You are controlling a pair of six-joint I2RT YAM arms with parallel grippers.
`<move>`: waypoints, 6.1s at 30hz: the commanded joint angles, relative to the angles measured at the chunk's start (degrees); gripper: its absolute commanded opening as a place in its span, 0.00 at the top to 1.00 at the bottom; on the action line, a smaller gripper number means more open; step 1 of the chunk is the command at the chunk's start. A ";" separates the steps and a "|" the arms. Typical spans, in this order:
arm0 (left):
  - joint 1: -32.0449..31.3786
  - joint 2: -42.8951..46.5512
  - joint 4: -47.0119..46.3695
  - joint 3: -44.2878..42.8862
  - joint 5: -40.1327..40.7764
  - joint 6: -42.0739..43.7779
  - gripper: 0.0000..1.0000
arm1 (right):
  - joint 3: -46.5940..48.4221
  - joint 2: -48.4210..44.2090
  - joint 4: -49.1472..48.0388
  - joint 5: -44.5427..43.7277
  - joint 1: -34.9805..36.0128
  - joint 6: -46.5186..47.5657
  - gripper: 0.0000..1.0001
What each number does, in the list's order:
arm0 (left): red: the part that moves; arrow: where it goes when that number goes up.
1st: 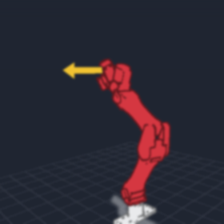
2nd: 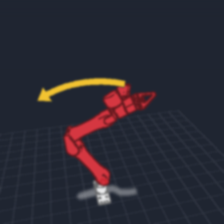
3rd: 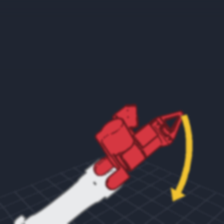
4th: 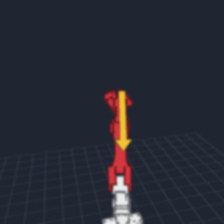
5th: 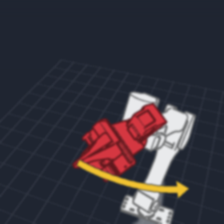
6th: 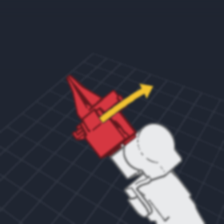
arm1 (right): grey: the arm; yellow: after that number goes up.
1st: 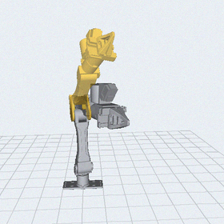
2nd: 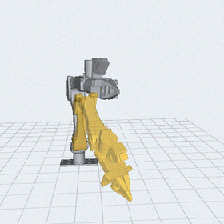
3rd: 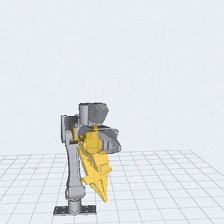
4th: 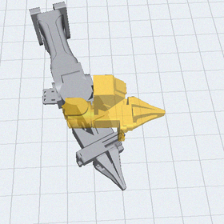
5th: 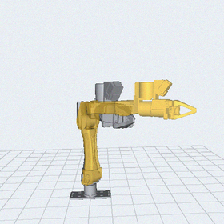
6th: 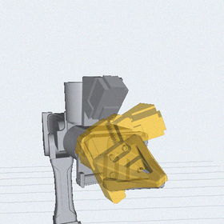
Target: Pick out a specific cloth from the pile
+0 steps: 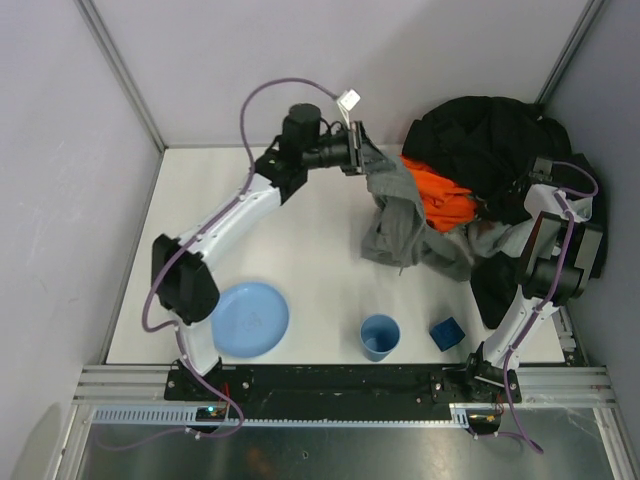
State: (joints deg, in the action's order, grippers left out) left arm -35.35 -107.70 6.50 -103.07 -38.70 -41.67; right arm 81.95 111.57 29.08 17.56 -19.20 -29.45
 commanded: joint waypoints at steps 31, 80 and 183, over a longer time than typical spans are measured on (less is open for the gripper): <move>0.73 11.41 7.36 28.46 15.56 13.17 0.15 | -13.98 -11.25 1.15 0.77 -1.62 6.82 0.34; -4.90 -14.69 11.51 13.66 22.35 16.87 0.74 | -32.29 -40.82 2.79 5.08 0.27 8.20 0.01; 38.24 9.85 15.85 36.23 21.94 13.72 0.84 | -36.85 -47.37 4.89 -0.46 16.00 1.54 0.01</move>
State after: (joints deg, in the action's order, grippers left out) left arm 2.50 -97.86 23.97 -68.10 -16.78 -25.43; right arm 45.71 65.34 35.20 18.02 -3.68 -27.20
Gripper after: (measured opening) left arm 0.232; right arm 0.993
